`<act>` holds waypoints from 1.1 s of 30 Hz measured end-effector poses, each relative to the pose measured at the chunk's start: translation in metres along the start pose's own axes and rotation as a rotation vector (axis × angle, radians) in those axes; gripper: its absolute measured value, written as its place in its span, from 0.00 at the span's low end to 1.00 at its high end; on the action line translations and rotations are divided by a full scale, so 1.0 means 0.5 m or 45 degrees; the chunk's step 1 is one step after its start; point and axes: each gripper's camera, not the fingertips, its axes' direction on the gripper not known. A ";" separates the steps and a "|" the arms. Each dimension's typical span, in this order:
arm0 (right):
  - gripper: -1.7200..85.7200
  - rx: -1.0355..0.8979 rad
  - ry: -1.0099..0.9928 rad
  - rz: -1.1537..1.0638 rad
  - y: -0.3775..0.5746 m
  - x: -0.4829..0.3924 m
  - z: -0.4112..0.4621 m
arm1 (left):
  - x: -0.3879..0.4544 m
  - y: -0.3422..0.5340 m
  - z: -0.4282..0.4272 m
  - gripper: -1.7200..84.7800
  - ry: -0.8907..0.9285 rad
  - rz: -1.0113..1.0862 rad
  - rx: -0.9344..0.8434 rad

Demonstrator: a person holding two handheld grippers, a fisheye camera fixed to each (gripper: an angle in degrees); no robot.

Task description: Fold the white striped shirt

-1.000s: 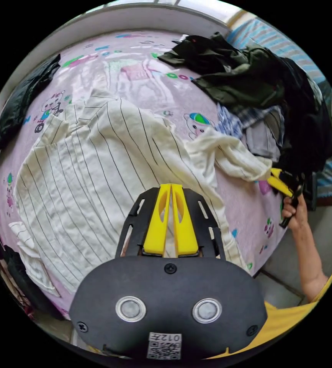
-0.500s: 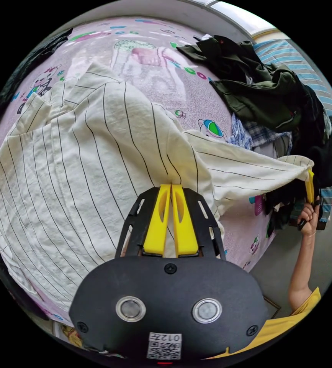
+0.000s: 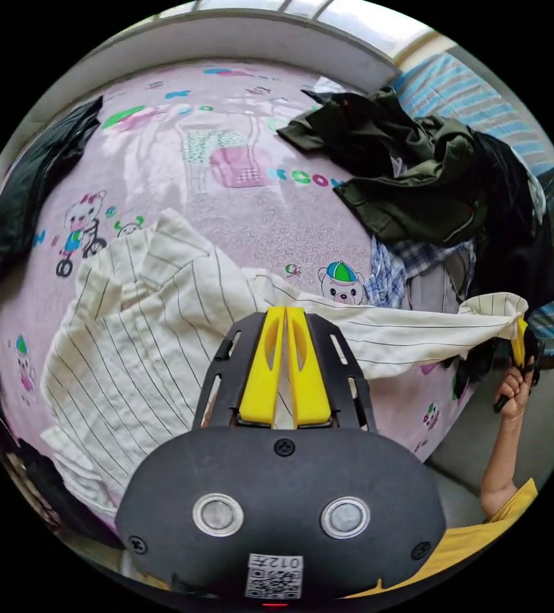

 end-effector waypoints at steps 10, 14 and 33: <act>0.05 -0.254 0.539 -0.065 -0.051 -0.037 0.040 | 0.044 -0.075 0.033 0.02 -0.461 0.326 -0.407; 0.07 -0.569 0.959 -0.337 -0.075 -0.098 0.144 | -0.027 -0.034 -0.001 0.02 -0.210 0.149 -0.212; 0.11 -0.973 0.592 -0.844 -0.250 -0.433 0.777 | -0.148 0.054 -0.107 0.02 0.202 -0.022 0.243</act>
